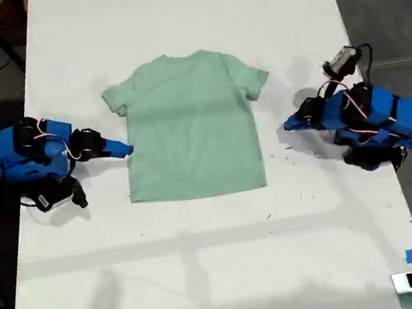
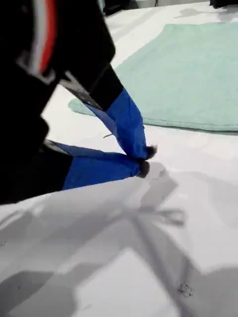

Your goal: Fold t shirt

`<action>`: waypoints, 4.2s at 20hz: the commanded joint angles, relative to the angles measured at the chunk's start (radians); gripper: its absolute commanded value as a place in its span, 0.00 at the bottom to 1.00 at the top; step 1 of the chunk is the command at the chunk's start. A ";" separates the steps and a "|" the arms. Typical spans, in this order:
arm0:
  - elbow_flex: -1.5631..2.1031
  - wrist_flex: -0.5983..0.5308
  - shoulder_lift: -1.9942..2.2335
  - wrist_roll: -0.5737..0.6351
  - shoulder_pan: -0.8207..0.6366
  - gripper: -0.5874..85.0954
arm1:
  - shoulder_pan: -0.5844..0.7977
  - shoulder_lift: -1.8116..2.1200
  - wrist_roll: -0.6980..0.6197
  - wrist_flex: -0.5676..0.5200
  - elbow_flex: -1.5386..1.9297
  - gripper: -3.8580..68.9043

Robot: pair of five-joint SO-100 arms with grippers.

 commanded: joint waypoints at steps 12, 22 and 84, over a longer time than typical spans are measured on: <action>0.005 -0.020 0.006 0.005 0.002 0.13 | 0.316 -0.796 -0.446 -0.222 -0.612 0.16; 0.005 -0.020 0.006 0.005 0.002 0.13 | 0.581 -2.010 -0.709 -0.031 -1.671 0.40; 0.003 -0.020 0.005 0.005 0.002 0.13 | -0.341 0.002 -0.230 -0.066 0.041 0.07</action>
